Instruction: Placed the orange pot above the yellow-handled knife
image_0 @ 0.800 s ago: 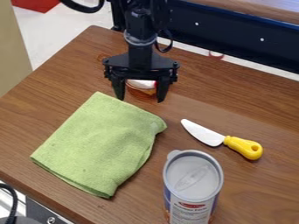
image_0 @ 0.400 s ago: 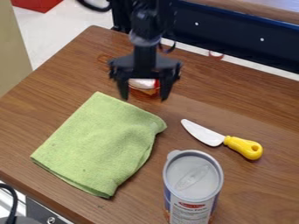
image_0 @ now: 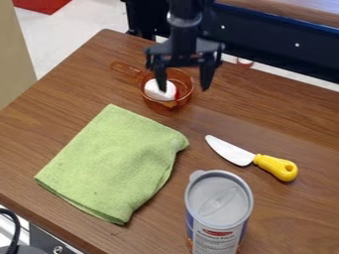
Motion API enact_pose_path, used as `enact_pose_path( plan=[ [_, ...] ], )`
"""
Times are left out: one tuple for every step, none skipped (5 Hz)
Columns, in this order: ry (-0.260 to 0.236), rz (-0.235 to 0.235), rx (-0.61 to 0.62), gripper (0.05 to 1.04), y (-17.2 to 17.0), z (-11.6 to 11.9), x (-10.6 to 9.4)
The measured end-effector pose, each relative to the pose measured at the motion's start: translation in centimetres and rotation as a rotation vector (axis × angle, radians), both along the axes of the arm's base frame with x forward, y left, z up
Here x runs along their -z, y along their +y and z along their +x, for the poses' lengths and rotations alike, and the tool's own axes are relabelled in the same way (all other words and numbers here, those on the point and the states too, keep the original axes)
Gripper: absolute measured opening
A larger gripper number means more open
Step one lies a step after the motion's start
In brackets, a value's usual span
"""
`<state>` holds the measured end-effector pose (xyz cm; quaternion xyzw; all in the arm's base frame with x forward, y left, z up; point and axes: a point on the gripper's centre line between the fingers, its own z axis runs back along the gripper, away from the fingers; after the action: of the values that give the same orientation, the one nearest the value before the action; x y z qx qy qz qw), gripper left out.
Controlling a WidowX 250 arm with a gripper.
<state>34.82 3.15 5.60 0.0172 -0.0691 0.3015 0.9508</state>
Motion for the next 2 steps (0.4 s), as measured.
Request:
enact_pose_path(
  plan=[
    [-0.068, -0.016, 0.009, 1.001, 0.3, 1.7, -0.2],
    [-0.110, -0.020, -0.004, 1.001, 1.0, 3.3, -0.2]
  ],
)
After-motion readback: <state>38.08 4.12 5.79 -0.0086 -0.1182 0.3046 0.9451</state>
